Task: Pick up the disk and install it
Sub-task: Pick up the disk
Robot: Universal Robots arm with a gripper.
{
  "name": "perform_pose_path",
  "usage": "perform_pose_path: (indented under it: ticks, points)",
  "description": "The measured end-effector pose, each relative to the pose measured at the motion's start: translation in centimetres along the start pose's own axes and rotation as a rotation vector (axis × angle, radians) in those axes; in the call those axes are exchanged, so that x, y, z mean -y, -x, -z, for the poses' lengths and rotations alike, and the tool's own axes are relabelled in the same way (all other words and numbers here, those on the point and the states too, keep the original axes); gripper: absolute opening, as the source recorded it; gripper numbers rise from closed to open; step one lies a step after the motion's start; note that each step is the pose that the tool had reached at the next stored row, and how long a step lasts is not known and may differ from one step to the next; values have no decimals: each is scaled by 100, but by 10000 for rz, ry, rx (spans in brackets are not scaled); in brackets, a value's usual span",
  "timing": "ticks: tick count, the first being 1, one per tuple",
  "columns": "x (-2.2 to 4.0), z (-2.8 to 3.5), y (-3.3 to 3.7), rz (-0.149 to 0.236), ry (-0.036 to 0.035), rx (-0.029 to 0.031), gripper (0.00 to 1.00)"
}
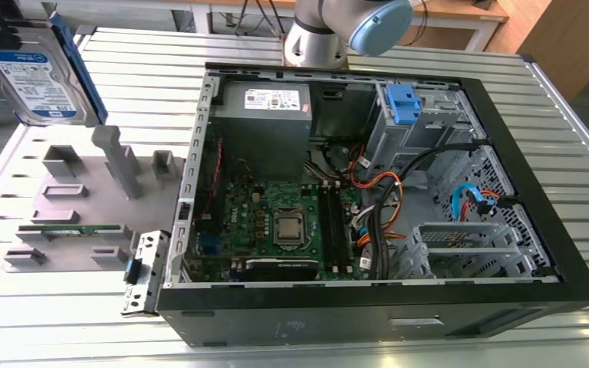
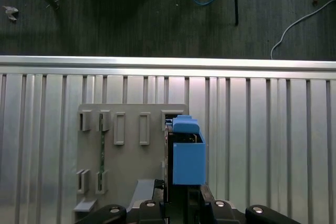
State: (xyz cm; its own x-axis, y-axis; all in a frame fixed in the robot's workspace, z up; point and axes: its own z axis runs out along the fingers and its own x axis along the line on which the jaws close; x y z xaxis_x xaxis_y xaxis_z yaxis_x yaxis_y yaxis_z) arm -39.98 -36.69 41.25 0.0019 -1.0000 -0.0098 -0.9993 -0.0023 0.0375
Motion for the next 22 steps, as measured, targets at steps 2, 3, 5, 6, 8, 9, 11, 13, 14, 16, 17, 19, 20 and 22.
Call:
perform_pose_path:
  ticks: [2, 3, 5, 6, 8, 9, 11, 13, 14, 16, 17, 19, 20, 22]
  points:
    - [-1, 14, 0, 0, 0, 0, 35]
    - [-1, 22, 0, 0, 0, 1, 35]
    - [-1, 38, 0, 0, 0, 0, 35]
    - [-2, 46, 1, 0, 0, 0, 35]
    - [-2, 63, 1, 0, 0, 0, 35]
    - [-3, 71, 1, 0, 1, 0, 35]
    - [-3, 88, 1, 0, 1, 0, 35]
    - [-4, 107, 1, 0, 0, 0, 35]
    - [-5, 116, 1, 1, 0, 0, 35]
    - [-5, 136, 2, 0, 0, 0, 35]
    - [-5, 146, 2, 0, 0, 0, 35]
    - [-6, 168, 2, 0, 0, 0, 35]
    - [-7, 178, 3, 0, 0, 0, 35]
    - [-7, 199, 3, 0, 0, 0, 35]
